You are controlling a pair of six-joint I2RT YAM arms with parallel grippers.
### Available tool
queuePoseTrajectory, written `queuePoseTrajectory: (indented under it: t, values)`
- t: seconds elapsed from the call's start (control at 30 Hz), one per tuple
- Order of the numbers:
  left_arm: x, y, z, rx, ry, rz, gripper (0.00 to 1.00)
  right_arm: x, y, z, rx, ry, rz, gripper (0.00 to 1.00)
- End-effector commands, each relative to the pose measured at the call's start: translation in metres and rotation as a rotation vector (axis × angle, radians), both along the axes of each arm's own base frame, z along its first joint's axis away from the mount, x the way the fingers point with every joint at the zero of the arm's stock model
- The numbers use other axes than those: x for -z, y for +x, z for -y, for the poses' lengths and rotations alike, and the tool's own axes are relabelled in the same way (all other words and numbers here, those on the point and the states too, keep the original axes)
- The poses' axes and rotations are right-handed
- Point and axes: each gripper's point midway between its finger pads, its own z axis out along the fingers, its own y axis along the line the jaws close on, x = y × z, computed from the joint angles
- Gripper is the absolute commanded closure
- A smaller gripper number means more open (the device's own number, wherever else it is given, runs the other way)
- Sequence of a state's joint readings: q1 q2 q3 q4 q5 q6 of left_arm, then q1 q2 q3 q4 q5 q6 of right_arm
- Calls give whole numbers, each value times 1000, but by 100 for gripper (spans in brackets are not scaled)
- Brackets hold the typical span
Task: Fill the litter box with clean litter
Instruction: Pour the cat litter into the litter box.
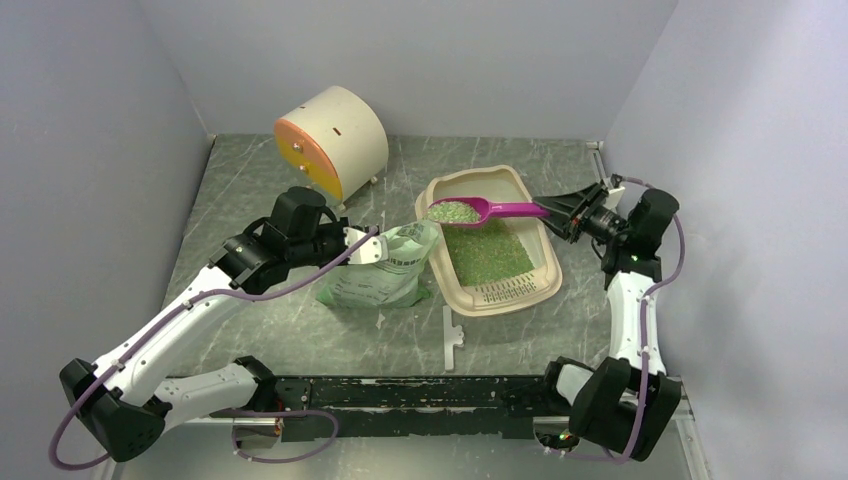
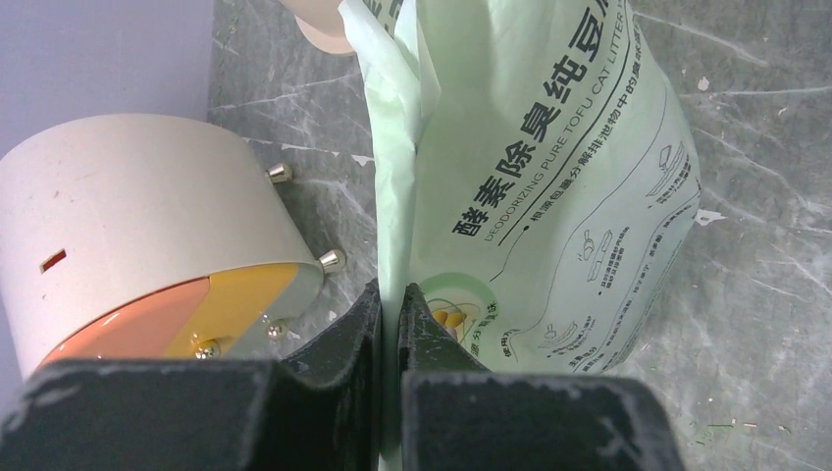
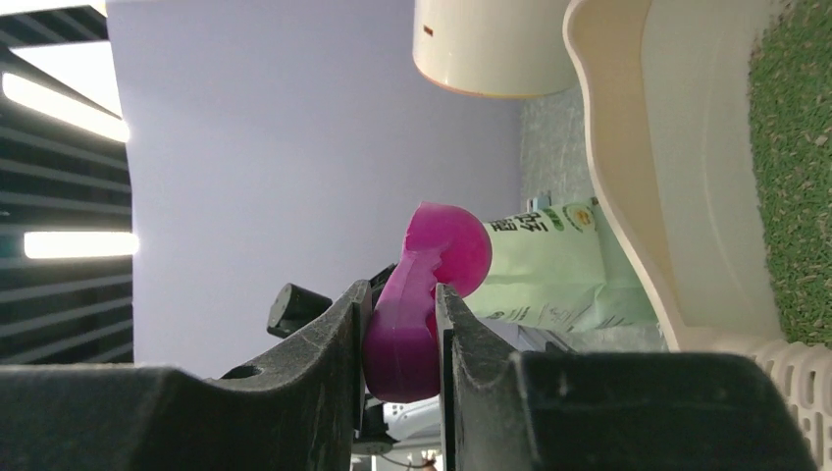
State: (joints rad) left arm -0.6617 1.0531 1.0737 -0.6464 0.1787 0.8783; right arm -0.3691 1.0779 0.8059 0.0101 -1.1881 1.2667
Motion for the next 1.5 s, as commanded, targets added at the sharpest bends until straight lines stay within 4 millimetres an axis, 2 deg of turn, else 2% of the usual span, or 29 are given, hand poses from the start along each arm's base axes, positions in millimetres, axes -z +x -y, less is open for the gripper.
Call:
queuePoseTrajectory:
  t: [0.0, 0.27, 0.43, 0.5, 0.73, 0.83, 1.0, 1.13, 1.2, 1.3, 1.47]
  values:
    - [-97, 23, 19, 17, -206, 279, 95, -12, -1, 15, 36, 26, 60, 100]
    - [-93, 12, 18, 38, -223, 251, 95, 6, 17, 49, 178, -21, 25, 100]
    - [-94, 1, 20, 68, -253, 234, 95, 36, 30, 79, 315, -304, -46, 100]
    - [-95, -2, 19, 70, -268, 229, 95, 43, 31, 89, 356, -377, -67, 100]
    - [-95, -9, 16, 67, -288, 216, 95, 57, 41, 98, 408, -533, -83, 100]
    - [-96, -10, 14, 62, -288, 217, 95, 55, 47, 90, 395, -622, -67, 100]
    - [-93, -11, 13, 57, -286, 209, 95, 38, 63, 57, 344, -814, 12, 100]
    - [-94, -12, 13, 55, -295, 206, 95, 23, 70, 42, 341, -909, 76, 100]
    - [-95, -13, 14, 57, -301, 206, 95, 17, 72, 43, 362, -958, 93, 100]
    - [-95, -13, 15, 60, -303, 200, 95, 9, 72, 58, 447, -1027, 98, 100]
    - [-93, -13, 14, 56, -296, 190, 95, -3, 58, 71, 455, -1130, 116, 100]
